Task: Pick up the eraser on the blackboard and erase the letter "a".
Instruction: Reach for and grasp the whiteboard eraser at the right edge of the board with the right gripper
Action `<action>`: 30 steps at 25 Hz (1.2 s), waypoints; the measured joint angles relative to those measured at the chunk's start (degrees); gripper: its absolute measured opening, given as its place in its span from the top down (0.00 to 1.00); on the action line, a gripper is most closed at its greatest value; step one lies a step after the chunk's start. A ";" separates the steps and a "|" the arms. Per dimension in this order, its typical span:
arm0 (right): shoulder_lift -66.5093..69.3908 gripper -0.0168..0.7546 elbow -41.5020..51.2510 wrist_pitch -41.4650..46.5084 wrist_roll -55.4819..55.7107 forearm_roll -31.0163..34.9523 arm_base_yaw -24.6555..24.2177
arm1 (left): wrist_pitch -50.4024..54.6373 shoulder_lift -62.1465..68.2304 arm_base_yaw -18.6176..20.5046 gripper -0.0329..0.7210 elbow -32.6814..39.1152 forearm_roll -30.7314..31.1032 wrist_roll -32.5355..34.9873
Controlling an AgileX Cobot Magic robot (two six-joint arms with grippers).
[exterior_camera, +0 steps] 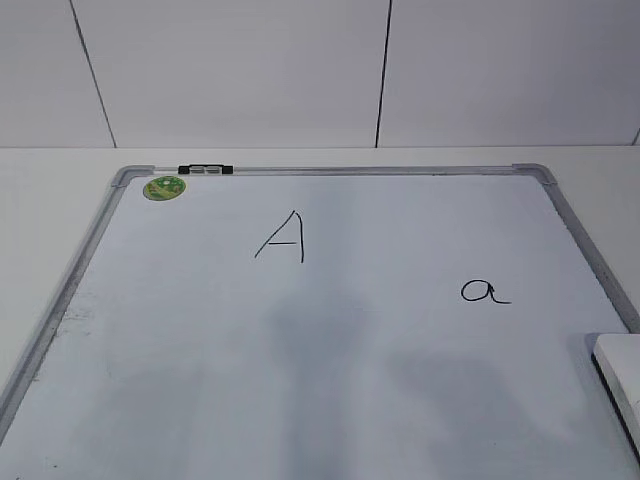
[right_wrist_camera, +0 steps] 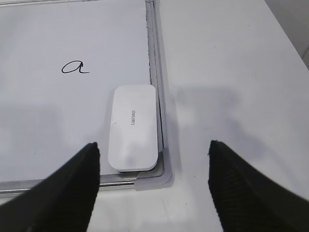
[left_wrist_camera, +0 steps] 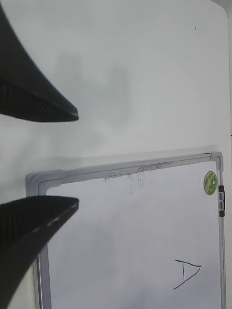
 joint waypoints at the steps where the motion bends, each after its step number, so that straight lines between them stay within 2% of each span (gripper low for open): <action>1: 0.00 0.25 0.00 0.00 0.00 0.00 0.00 | 0.00 0.00 0.00 0.46 0.00 0.00 0.00; 14: 1.20 0.25 -0.63 0.00 -0.23 1.24 0.00 | 0.00 0.00 0.00 0.46 0.00 0.00 0.00; 25: 22.92 0.25 -8.79 -0.10 -3.25 0.42 0.00 | 0.00 0.00 0.00 0.46 0.00 0.00 0.00; 30: 33.02 0.25 -12.02 -0.10 -3.43 -2.88 0.00 | 0.00 0.00 0.00 0.46 0.00 0.00 0.00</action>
